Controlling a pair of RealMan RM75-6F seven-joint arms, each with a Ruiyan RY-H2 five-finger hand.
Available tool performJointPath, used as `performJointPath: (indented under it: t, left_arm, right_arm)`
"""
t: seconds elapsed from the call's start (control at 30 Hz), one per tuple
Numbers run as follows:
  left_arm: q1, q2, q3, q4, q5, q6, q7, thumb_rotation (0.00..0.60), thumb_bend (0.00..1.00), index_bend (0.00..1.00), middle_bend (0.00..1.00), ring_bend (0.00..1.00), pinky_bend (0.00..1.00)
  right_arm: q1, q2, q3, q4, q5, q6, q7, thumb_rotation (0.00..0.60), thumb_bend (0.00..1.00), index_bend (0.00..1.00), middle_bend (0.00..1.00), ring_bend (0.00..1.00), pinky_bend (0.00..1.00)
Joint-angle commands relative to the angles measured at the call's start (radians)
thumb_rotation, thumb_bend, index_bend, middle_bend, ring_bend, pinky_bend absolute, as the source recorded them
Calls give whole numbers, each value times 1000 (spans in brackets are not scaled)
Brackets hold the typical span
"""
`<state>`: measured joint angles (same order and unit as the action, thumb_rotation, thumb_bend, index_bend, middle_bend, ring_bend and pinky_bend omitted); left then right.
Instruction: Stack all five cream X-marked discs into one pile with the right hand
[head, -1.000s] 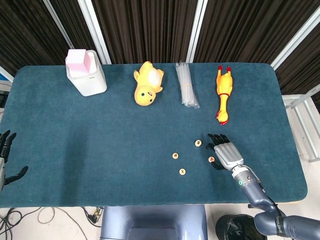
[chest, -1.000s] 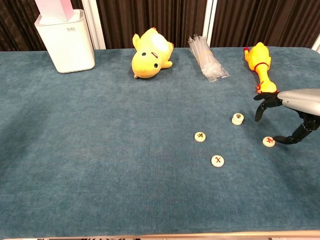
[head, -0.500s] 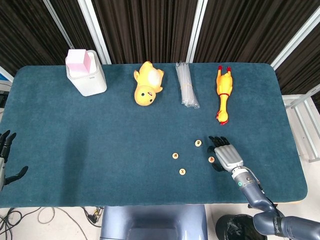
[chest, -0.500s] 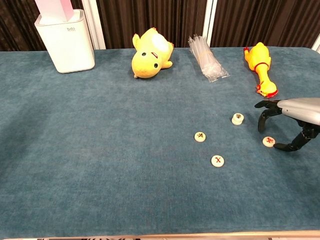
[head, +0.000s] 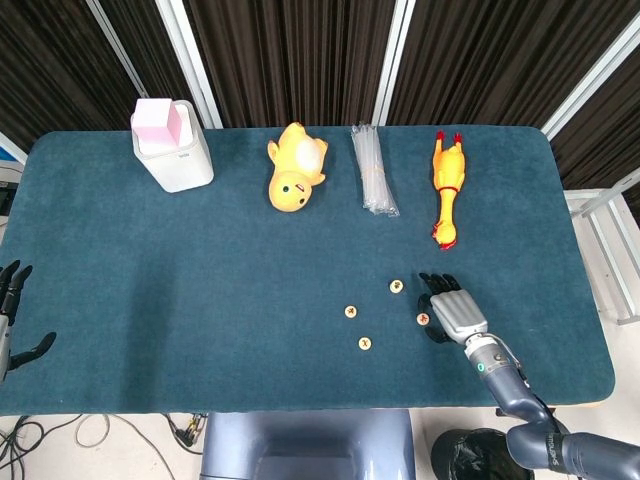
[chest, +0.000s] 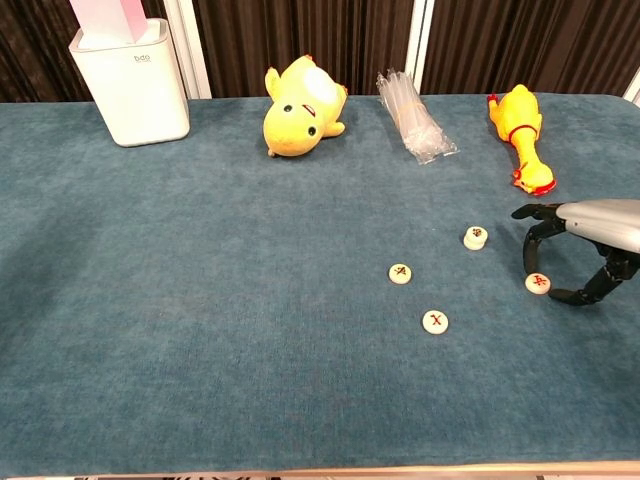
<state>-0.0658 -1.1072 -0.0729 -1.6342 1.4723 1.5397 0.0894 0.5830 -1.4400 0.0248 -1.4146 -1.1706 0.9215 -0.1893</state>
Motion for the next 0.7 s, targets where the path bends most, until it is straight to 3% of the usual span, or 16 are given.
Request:
performJointPath:
  t: [0.03,0.7]
  left_arm:
    - [0,0,0,0,0,0,0,600,169,37,0,0,60]
    - [0,-1,0,0,0,1,3,600,169,43,0,0,61]
  right_arm:
    - [-2,-3,1,3,-1,-3,1,600,409,460,12,34,36]
    - [-8,-22,17,27,-3,-28,7,600,409,504,11,35,36]
